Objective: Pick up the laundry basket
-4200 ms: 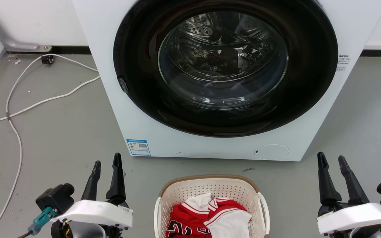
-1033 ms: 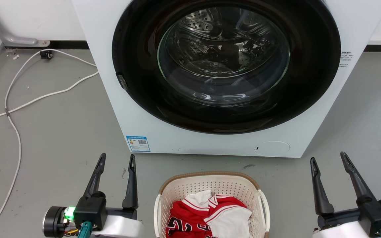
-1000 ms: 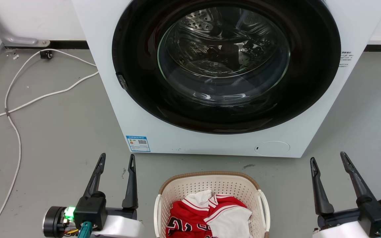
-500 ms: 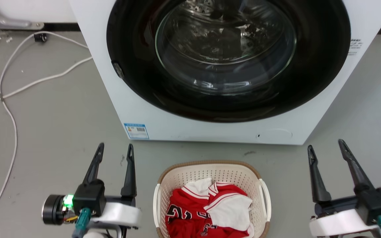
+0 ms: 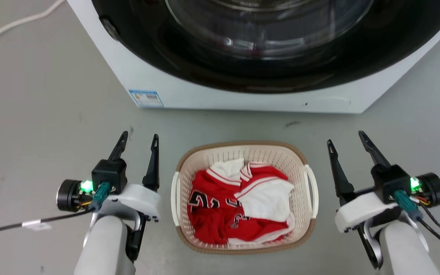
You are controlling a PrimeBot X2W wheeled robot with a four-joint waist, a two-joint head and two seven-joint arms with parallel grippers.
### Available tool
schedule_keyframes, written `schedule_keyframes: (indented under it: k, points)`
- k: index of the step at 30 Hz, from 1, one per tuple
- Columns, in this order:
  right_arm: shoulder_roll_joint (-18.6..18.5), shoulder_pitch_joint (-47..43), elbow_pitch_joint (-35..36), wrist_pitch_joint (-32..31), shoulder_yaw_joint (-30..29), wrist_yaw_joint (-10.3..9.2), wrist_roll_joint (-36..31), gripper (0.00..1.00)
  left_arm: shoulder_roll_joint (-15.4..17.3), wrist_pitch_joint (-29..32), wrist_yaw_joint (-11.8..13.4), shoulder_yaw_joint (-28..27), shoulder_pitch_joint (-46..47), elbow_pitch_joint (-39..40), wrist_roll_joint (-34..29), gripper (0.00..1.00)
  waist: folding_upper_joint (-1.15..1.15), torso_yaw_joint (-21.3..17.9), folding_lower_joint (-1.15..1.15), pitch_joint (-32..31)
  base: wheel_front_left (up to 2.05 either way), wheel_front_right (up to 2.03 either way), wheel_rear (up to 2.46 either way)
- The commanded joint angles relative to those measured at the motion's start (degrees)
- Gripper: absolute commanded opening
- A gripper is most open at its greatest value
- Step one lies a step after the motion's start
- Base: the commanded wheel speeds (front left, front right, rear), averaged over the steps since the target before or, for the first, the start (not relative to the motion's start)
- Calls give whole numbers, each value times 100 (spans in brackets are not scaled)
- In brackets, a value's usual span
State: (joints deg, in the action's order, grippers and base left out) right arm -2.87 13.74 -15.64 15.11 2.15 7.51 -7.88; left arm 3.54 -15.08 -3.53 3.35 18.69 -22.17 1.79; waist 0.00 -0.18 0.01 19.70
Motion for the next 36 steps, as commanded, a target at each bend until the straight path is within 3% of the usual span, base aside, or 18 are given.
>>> schedule_keyframes:
  k: [1,22,36]
  points:
    - [0,165,-161,9,22,-4,-77,100,41,-14,-31,5,177,-159,-3,100,0,-48,-1,377,0,0,0]
    - [0,2024,-3253,9,203,-4,-519,100,59,-14,-279,496,1993,-3425,-74,100,0,-138,-1,1921,0,0,0]
    - [0,2741,-4374,10,226,-4,-396,100,-5,-15,-270,741,2668,-4308,-20,100,0,-98,-1,2655,0,0,0]
